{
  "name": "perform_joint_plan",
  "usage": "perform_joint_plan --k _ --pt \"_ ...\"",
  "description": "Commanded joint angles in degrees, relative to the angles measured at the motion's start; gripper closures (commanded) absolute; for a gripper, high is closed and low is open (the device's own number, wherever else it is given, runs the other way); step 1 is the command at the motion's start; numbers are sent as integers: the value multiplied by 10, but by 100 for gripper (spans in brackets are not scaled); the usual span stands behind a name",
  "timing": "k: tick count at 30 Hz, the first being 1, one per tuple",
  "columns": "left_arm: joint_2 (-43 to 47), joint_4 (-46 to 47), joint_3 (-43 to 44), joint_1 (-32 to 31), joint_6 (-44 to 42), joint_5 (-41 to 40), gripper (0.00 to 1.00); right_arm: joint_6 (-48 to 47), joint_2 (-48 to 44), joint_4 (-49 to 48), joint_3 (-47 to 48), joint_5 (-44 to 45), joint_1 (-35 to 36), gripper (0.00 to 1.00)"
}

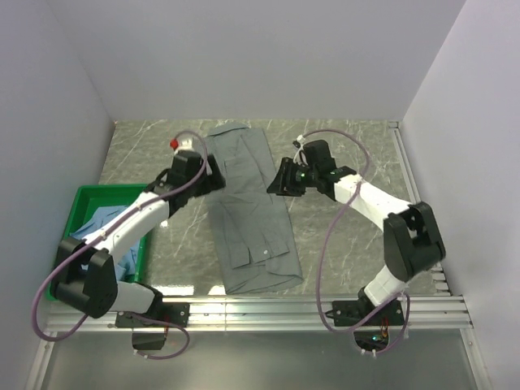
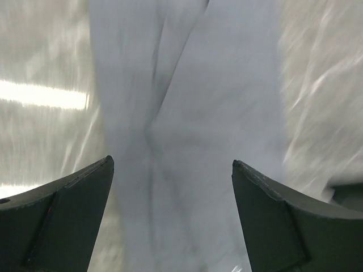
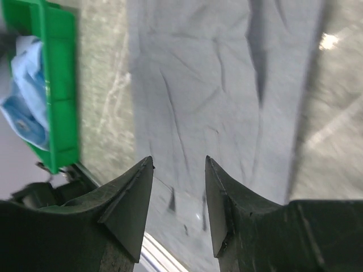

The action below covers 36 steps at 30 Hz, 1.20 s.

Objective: Fold and stack the long sleeve shirts
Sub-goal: Fold the shirt

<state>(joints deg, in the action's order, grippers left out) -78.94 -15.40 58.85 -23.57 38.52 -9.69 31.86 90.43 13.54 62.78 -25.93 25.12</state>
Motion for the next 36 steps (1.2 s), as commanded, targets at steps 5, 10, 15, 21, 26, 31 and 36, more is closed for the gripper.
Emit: perform_joint_plan --k 5,10,15,21,26,31,36 --pt "106 -6 -146 -11 35 71 9 82 127 -173 61 -72 -3 53" --pt "150 -31 -196 -10 65 67 9 117 213 -250 82 -51 -3 55" --pt "147 -64 -198 -10 75 71 8 151 273 -285 89 -19 -3 55" --pt "143 -93 -189 -9 78 70 8 122 268 -252 77 17 -3 56" --pt "115 -126 -170 -8 80 88 8 53 166 -168 59 78 -3 55" --pt "98 -146 -164 -7 85 107 9 14 58 -27 28 140 -2 52" --pt "64 -152 -159 -8 78 135 11 -2 -25 37 -69 145 -2 52"
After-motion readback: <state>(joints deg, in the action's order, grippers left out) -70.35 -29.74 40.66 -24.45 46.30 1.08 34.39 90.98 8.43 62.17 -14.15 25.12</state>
